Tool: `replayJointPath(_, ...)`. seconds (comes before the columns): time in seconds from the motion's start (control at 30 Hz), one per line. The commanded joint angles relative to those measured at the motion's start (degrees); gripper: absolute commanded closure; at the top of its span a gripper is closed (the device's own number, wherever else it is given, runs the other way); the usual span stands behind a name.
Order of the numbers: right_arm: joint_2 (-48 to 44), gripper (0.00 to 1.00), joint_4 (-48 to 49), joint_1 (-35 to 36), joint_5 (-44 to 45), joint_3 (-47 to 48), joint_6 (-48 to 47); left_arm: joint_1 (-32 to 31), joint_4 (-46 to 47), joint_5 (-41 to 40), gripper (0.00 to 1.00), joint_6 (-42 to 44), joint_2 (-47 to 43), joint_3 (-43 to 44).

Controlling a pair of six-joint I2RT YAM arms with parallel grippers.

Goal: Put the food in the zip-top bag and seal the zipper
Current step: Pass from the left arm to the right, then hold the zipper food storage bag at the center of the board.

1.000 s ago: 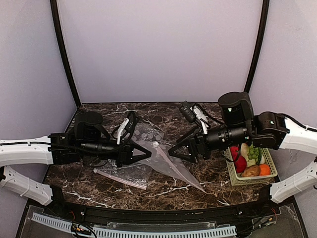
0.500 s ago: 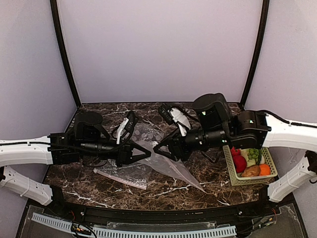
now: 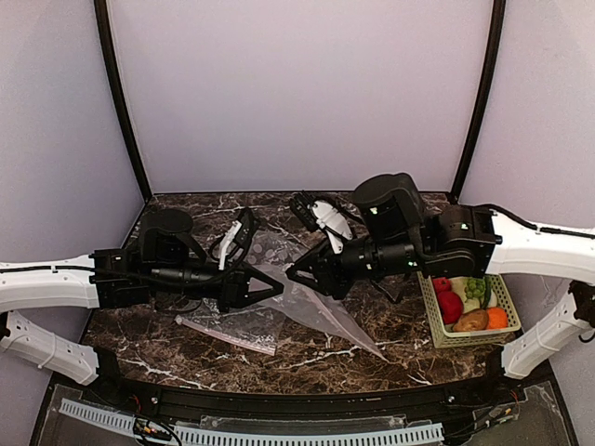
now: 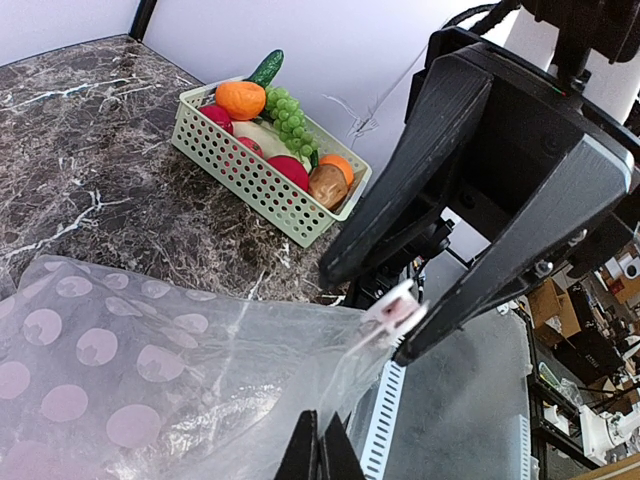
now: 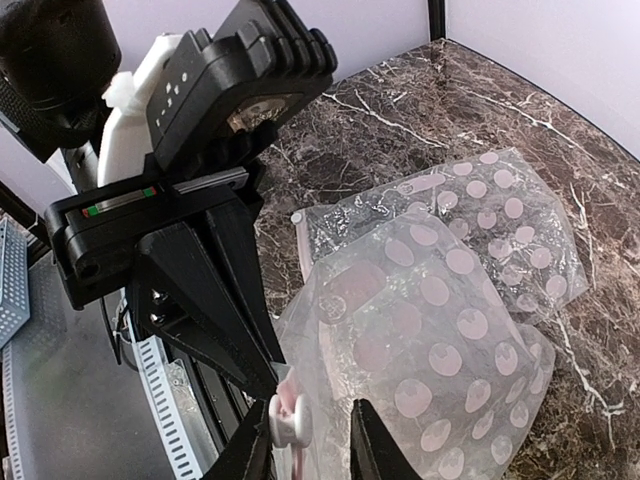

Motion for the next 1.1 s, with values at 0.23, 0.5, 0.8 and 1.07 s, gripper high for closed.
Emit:
replayJointPath(0.23, 1.25, 0.82, 1.07, 0.58, 1.64, 2.14, -1.26, -0.35, -0.87, 0.6, 0.99, 0.0, 0.43, 0.21)
replayJointPath(0.5, 1.04, 1.0, 1.07, 0.56, 1.6, 1.64, -1.19, -0.35, -1.04, 0.58, 0.99, 0.27, 0.55, 0.41)
replayJointPath(0.8, -0.22, 1.0, 1.94, 0.51, 0.71, 0.2, -0.85, -0.33, -5.67, -0.39, 0.53, 3.76, 2.64, 4.87)
replayJointPath(1.07, -0.87, 1.0, 2.3, 0.5, -0.33, -0.23, -0.48, -0.21, -7.77, -1.3, 0.53, 6.5, 4.58, 8.15)
